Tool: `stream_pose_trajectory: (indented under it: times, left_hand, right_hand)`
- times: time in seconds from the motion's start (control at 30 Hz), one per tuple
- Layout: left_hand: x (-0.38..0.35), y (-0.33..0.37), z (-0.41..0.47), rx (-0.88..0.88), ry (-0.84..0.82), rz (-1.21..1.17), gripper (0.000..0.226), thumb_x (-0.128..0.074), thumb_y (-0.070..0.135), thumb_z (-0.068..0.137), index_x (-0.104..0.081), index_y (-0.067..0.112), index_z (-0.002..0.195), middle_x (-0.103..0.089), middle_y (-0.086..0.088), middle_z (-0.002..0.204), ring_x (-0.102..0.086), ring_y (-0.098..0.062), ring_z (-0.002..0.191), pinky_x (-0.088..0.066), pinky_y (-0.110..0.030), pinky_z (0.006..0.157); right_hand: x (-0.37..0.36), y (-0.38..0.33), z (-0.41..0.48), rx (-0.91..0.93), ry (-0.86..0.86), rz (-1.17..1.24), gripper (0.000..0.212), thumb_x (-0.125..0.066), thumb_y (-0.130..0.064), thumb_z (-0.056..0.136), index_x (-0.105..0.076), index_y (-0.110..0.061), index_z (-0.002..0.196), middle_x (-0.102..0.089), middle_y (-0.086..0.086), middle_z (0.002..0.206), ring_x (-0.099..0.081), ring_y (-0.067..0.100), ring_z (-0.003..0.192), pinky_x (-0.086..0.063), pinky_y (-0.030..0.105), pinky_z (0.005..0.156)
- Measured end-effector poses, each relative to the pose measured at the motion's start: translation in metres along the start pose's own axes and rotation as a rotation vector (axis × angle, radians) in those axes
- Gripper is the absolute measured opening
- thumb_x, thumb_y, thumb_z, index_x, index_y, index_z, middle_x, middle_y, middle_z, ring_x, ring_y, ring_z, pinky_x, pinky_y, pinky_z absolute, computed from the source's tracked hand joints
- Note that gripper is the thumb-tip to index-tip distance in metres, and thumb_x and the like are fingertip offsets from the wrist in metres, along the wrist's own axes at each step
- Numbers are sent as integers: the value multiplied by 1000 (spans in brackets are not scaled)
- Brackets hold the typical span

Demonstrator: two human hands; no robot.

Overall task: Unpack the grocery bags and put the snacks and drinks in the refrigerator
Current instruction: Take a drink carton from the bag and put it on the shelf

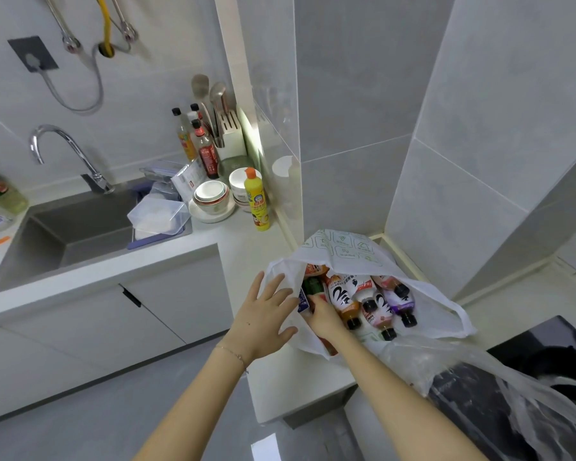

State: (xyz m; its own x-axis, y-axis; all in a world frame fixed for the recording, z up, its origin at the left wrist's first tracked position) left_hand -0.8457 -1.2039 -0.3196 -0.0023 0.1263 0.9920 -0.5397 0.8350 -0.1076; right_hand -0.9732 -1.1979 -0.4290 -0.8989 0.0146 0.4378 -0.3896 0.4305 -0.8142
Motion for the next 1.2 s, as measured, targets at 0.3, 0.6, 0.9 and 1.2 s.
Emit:
stream_pose_trajectory:
  times: [0.3,0.6,0.9,1.2]
  left_hand:
    - [-9,3,13,5,22,-2,49,-67,51,79,-63,25,121,-62,1,127,-42,-31,136,-7,-55,113]
    - [0,29,49,61,187,-345,79,-73,41,74,-41,24,144,-47,2,144,-34,-33,140,-18,-53,115]
    - [7,29,54,290,183,-632,67,-61,46,80,-39,25,140,-62,7,119,-56,-18,112,-18,-41,117]
    - [13,7,43,295,262,-727,62,-72,46,75,-46,24,127,-61,8,110,-54,-17,97,-43,-31,85]
  right_hand:
    - [35,11,-17,-11,207,115,22,-70,-28,83,-60,-17,99,-68,-7,85,-65,13,80,-54,29,71]
    - [99,-18,-57,101,371,215,24,-71,-38,82,-58,-24,96,-66,-2,93,-64,15,88,-53,32,79]
    - [110,-16,-69,132,427,249,20,-56,-43,94,-59,-29,108,-65,-8,110,-61,9,104,-51,30,90]
    - [94,75,-21,-244,448,-168,67,-70,-46,81,-46,-7,131,-57,11,129,-54,29,118,-50,42,95]
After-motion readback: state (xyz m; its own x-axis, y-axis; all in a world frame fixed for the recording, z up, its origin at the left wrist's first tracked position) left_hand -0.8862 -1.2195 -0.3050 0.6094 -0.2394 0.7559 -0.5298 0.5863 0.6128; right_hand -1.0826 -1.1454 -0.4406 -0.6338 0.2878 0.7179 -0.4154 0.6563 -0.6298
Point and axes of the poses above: each hand's wrist, its own z-axis towards the middle knuckle, its own x-axis out of the back of the hand, y = z × x, the point moved 6 cm from there along z, towards the middle knuckle
